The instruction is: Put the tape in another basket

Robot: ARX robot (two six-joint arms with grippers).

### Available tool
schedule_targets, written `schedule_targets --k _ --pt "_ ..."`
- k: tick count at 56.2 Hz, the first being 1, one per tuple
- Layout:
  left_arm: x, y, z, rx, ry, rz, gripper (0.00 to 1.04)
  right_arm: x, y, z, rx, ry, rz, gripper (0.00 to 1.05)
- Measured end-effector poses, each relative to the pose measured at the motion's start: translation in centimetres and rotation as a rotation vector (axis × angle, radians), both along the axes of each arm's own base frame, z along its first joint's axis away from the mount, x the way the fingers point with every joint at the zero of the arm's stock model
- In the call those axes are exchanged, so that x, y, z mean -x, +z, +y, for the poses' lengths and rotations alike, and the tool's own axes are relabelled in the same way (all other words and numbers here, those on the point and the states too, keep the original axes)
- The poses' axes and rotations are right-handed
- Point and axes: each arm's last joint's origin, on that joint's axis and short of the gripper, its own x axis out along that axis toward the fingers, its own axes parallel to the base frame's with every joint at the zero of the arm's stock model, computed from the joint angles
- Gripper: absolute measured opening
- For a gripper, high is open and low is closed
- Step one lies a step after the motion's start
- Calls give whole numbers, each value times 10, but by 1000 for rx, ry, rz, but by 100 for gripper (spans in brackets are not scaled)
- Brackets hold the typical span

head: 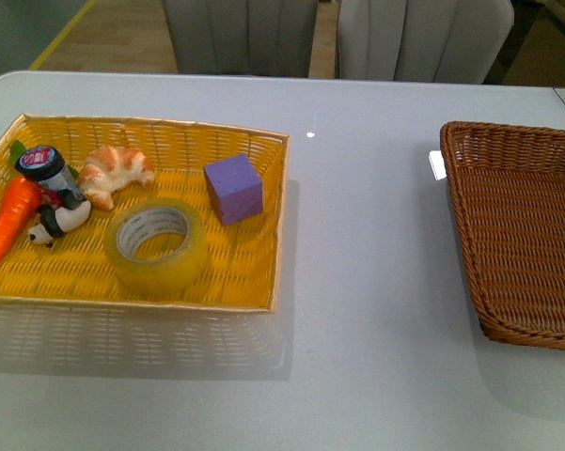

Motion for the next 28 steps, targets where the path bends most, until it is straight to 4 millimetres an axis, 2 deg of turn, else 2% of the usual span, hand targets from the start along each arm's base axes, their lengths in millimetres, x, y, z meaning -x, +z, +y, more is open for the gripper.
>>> schedule_targets --k 28 --pt "0 0 0 0 0 0 96 0 0 0 0 0 0 96"
